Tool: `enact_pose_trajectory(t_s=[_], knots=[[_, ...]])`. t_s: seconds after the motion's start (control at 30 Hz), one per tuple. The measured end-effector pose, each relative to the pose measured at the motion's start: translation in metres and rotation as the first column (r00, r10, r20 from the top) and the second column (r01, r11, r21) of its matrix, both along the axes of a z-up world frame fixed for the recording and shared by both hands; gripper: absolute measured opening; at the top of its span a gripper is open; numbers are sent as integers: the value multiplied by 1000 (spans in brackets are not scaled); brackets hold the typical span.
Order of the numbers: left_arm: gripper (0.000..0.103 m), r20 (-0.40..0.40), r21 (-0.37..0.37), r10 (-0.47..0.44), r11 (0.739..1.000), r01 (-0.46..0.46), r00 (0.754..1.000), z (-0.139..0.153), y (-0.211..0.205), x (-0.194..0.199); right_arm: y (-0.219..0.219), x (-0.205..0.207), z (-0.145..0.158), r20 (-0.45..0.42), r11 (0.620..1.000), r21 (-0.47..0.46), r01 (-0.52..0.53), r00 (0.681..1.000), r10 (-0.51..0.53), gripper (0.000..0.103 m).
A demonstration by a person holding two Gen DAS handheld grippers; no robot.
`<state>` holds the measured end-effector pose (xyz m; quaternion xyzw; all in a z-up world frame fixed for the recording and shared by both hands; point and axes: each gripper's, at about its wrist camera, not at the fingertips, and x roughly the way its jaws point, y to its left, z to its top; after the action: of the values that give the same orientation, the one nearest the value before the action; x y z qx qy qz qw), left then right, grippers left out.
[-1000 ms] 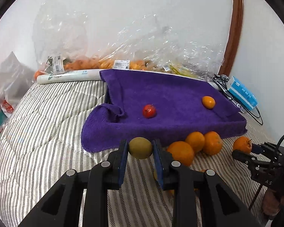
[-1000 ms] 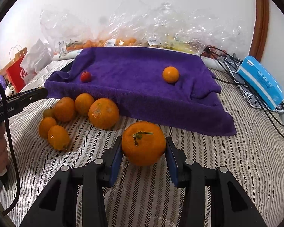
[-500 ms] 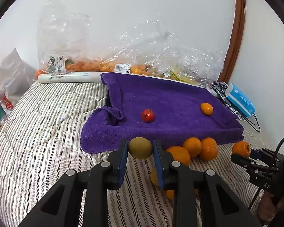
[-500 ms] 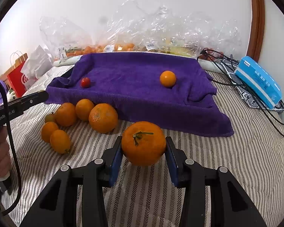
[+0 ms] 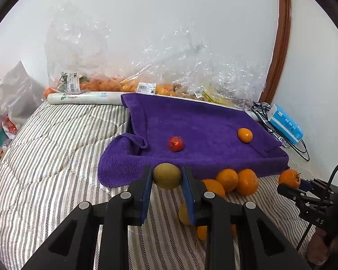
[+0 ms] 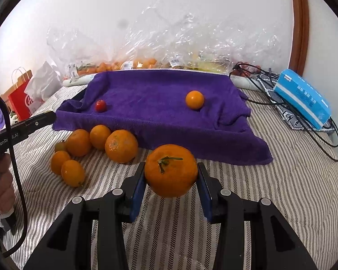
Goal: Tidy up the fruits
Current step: 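Lift both held fruits and carry them toward the purple towel, then lower the stemmed orange onto the towel and open the right tool while the left tool holds its fruit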
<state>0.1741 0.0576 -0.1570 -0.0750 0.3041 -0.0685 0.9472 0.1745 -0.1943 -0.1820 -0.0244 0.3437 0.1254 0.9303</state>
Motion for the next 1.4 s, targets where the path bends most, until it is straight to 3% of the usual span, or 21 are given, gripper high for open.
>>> enact_pose_trajectory(t_s=[0.83,1.07,1.23,1.4], knots=[[25,15,-47,26,999,-26,1000,3,9,0,-14,-3,7,21,997,80,20,1000,-22,43],[25,57,-25,89,996,-88,994,11,15,-3,-13,-5,26,47,995,98,2,999,-7,43],[25,-4,-94,101,990,-101,995,26,23,7,-14,2,49,72,996,91,3,997,-9,43],[25,-8,-81,87,993,-87,996,39,21,14,-11,21,70,89,1000,26,-11,996,8,43]])
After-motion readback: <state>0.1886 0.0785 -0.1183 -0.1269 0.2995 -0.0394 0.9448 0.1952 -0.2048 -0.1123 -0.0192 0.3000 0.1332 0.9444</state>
